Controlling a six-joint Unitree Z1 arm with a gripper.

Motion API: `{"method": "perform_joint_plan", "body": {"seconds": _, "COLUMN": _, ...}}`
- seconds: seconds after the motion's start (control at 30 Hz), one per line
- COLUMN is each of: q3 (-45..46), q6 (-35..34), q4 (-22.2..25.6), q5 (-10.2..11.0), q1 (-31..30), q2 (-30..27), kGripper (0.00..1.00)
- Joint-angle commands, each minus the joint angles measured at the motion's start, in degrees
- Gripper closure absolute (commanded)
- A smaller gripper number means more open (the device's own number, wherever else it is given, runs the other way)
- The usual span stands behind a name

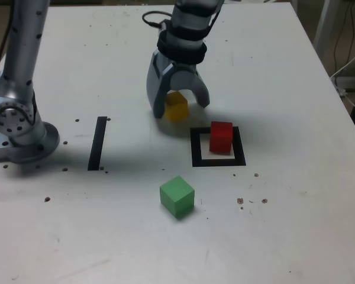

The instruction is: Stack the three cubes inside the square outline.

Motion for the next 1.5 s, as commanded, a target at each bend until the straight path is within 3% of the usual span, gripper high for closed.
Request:
{"method": "perform_joint_plan", "body": {"seconds": 0.0, "q3": 0.1, "q6": 0.24, "q4": -0.75, "q5": 0.01, "q1": 0.07, "q2": 0.53, "kGripper": 0.38}}
{"method": "perform_joint_plan", "body": {"seconds": 0.13, "q3": 0.18, "q6": 0.55, "q4": -2.66, "q5": 0.75, "q1": 0.07, "q2": 0.67, "kGripper": 0.65}}
{"method": "perform_joint_plan", "body": {"seconds": 0.23, "q3": 0.34, "q6": 0.77, "q4": -3.62, "q5": 1.15, "q1": 0.07, "q2": 0.69, "kGripper": 0.75}}
{"method": "perform_joint_plan", "body": {"seconds": 0.73, "q3": 0.78, "q6": 1.01, "q4": -3.58, "q5": 0.94, "q1": -0.06, "q2": -0.19, "kGripper": 0.75}}
{"method": "perform_joint_plan", "body": {"seconds": 0.9, "q3": -0.52, "q6": 1.17, "q4": -2.69, "q5": 2.04, "q1": -1.36, "q2": -2.38, "kGripper": 0.75}}
{"method": "perform_joint_plan", "body": {"seconds": 1.17, "q3": -9.96, "q6": 2.03, "q4": 4.87, "q5": 4.71, "q1": -6.97, "q2": -4.06, "kGripper": 0.75}}
{"method": "perform_joint_plan", "body": {"seconds": 1.47, "q3": -20.01, "q6": 4.88, "q4": 12.15, "q5": 2.93, "q1": -12.15, "q2": -0.18, "kGripper": 0.75}}
